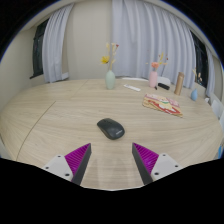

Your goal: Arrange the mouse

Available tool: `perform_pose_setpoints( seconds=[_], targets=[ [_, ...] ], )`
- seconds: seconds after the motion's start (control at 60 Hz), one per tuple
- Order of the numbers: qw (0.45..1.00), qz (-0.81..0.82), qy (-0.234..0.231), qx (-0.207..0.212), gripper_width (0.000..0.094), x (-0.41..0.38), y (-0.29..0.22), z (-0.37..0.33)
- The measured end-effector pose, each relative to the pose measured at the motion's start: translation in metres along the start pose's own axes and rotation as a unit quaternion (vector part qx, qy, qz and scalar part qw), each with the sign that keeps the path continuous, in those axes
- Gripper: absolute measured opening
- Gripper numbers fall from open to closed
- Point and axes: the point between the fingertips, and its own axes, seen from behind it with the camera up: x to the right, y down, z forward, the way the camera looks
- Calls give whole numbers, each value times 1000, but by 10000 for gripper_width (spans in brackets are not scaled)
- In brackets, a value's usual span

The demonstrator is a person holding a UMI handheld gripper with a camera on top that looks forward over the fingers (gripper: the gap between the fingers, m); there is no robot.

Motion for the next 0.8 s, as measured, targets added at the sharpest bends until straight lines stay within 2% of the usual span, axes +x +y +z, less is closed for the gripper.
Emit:
perform_pose_setpoints(
  seconds=[0.4,0.433,0.8],
  targets=[
    [1000,3,12,-19,844,17,-17,100],
    [1000,4,7,-22,866,17,-19,105],
    [1000,7,11,-26,860,32,-53,156]
  ],
)
